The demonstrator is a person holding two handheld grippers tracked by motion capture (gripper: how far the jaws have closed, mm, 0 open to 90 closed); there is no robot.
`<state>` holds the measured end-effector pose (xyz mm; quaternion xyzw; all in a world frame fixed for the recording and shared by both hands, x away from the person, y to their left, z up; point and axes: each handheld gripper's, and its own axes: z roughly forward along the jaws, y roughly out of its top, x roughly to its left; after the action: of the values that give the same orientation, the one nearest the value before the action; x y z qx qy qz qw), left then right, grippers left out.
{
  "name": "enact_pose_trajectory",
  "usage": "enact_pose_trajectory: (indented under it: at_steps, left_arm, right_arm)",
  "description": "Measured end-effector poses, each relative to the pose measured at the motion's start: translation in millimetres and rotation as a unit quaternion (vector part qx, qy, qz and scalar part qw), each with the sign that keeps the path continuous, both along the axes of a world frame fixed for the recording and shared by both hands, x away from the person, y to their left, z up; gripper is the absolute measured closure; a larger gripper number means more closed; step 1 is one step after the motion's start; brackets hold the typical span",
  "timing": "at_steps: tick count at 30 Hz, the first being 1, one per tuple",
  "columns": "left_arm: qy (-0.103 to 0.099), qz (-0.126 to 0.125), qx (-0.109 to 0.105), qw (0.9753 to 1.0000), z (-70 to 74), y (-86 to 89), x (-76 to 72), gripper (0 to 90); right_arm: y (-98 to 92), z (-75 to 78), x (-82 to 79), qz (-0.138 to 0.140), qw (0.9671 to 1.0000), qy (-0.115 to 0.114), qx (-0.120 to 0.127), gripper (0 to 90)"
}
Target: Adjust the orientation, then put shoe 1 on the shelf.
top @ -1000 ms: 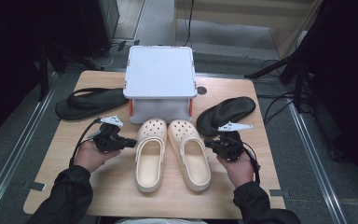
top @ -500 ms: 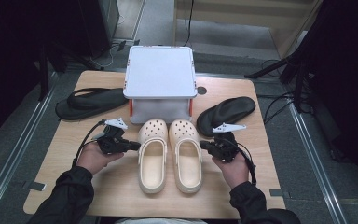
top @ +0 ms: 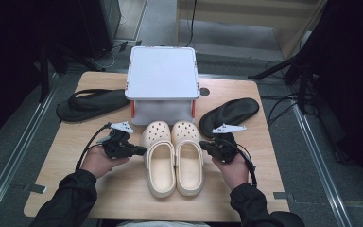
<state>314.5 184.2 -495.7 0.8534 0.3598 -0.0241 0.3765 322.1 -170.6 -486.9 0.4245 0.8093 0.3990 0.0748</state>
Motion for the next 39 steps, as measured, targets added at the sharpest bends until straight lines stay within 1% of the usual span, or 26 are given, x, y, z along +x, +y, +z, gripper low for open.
enact_pose_trajectory:
  at_steps: [1,3,4,5,6,7,8,9,10,11,14,16,18,19,20,23,24,25,26,28,32,35,39]
  left_arm:
    - [-0.001,0.001,0.002,1.0000,0.2,-0.1,-0.2,89.0]
    - [-0.003,0.007,0.006,0.9999,0.4,0.2,0.1,85.4]
    - [-0.005,0.008,0.010,0.9999,0.8,0.6,0.1,84.9]
    - [-0.006,0.011,0.010,0.9999,1.6,1.3,0.2,84.8]
    - [-0.005,0.013,0.006,0.9999,2.5,2.5,0.9,83.8]
    - [-0.003,0.020,-0.001,0.9998,3.9,3.4,1.1,83.3]
    - [-0.004,0.024,-0.003,0.9997,6.8,5.4,1.5,82.3]
    - [-0.004,0.027,-0.007,0.9996,8.3,6.0,1.8,81.5]
    - [-0.003,0.029,-0.008,0.9995,10.7,6.6,2.3,80.4]
    - [-0.006,0.031,-0.006,0.9995,13.4,6.9,3.3,79.4]
    - [-0.006,0.033,-0.009,0.9994,20.9,6.5,7.0,76.9]
    - [-0.008,0.038,-0.014,0.9991,26.9,7.2,10.6,73.9]
    - [-0.010,0.040,-0.010,0.9991,30.3,7.7,12.8,69.7]
    - [-0.015,0.048,-0.007,0.9987,33.8,7.5,14.1,67.2]
    - [-0.017,0.050,-0.007,0.9986,35.7,7.7,14.9,66.0]
    - [-0.017,0.049,-0.010,0.9986,43.9,9.1,19.3,66.6]
    - [-0.014,0.047,-0.013,0.9987,45.7,9.6,20.7,67.9]
    - [-0.013,0.046,-0.014,0.9987,48.0,10.0,22.8,68.7]
    - [-0.015,0.045,-0.012,0.9988,49.9,10.6,24.3,71.4]
    - [-0.016,0.041,-0.016,0.9989,56.3,12.0,28.7,77.4]
    - [-0.009,0.040,-0.022,0.9989,67.8,14.8,38.9,86.0]
    - [-0.013,0.038,-0.027,0.9988,77.3,15.7,45.7,87.3]
    - [-0.018,0.033,-0.025,0.9990,92.3,13.9,55.5,87.5]
  right_arm:
    - [-0.3,-0.2,0.5,0.001,1.0000,0.000,0.001,90.0]
    - [-0.9,-0.5,1.5,-0.001,1.0000,0.001,0.002,89.4]
    - [-1.7,-0.2,1.8,-0.004,1.0000,-0.003,-0.001,89.4]
    - [-1.5,0.3,1.6,-0.006,0.9999,-0.006,-0.008,89.7]
    - [-1.1,1.1,1.2,-0.007,0.9997,-0.011,-0.018,89.7]
    - [-1.4,2.5,0.3,-0.008,0.9996,-0.016,-0.019,89.7]
    - [-2.8,4.9,-0.8,-0.011,0.9996,-0.021,-0.016,89.3]
    - [-4.9,8.6,-2.3,-0.015,0.9996,-0.025,-0.006,87.4]
    - [-6.2,11.4,-3.4,-0.016,0.9995,-0.026,-0.001,86.6]
    - [-7.9,14.9,-5.1,-0.017,0.9993,-0.032,0.007,85.3]
    - [-10.6,24.7,-11.4,-0.012,0.9989,-0.031,0.033,79.4]
    - [-10.2,29.4,-16.7,-0.006,0.9986,-0.034,0.040,75.7]
    - [-8.9,33.2,-22.6,-0.003,0.9982,-0.041,0.043,71.7]
    - [-8.1,34.6,-24.8,-0.003,0.9981,-0.043,0.045,70.6]
    - [-6.6,36.8,-28.6,0.001,0.9978,-0.048,0.045,69.5]
    - [-3.0,38.7,-33.5,0.009,0.9977,-0.044,0.050,67.4]
    - [0.0,38.6,-35.7,0.015,0.9979,-0.036,0.052,67.1]
    - [1.9,38.3,-37.0,0.017,0.9980,-0.033,0.051,66.7]
    - [4.6,37.8,-38.7,0.021,0.9980,-0.031,0.052,66.5]
    - [9.4,36.8,-42.1,0.029,0.9980,-0.026,0.049,65.9]
    - [20.8,32.2,-47.6,0.042,0.9979,-0.016,0.048,65.5]
    - [25.9,30.0,-50.1,0.043,0.9980,-0.012,0.044,65.6]
    - [32.4,26.9,-52.7,0.046,0.9977,-0.008,0.050,65.7]
